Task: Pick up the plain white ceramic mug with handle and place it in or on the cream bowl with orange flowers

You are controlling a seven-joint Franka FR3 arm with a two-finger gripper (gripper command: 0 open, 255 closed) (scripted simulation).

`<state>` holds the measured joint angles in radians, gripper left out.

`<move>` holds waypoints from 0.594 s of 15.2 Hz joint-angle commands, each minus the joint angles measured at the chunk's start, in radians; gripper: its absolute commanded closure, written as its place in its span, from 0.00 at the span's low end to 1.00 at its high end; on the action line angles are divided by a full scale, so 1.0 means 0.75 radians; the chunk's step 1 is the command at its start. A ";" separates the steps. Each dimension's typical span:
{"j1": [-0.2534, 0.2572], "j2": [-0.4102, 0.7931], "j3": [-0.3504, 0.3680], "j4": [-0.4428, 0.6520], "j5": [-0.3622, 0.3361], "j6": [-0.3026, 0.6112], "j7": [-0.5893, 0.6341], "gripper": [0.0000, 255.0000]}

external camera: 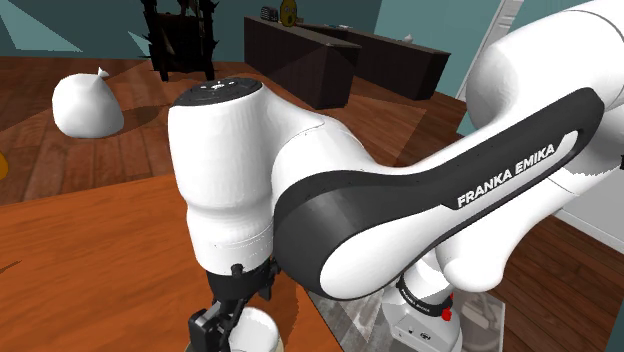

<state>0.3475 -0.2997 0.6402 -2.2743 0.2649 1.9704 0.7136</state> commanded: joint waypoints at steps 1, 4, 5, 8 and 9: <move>0.000 0.000 0.000 0.000 0.000 0.000 0.000 0.00; -0.006 -0.030 -0.030 0.110 -0.005 -0.139 -0.004 0.00; -0.008 -0.035 -0.037 0.141 -0.008 -0.174 -0.004 0.00; -0.008 -0.035 -0.037 0.141 -0.008 -0.174 -0.004 0.00; -0.008 -0.035 -0.037 0.141 -0.008 -0.174 -0.004 0.00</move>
<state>0.3420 -0.3264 0.6127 -2.1704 0.2595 1.8410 0.7107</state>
